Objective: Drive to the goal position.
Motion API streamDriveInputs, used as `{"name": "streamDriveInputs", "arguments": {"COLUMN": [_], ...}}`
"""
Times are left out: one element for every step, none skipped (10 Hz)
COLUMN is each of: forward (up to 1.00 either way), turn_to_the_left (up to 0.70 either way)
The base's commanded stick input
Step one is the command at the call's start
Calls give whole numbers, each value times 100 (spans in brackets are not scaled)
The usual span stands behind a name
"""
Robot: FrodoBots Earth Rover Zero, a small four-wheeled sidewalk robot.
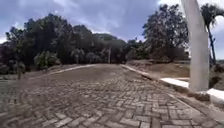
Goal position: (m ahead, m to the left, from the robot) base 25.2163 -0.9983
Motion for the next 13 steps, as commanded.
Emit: {"name": "streamDriveInputs", "arguments": {"forward": [100,100,100,100,100,100,100,100,100,100,100,100,100], "turn_to_the_left": [0,0,0,0,0,0,0,0,0,0,0,0,0]}}
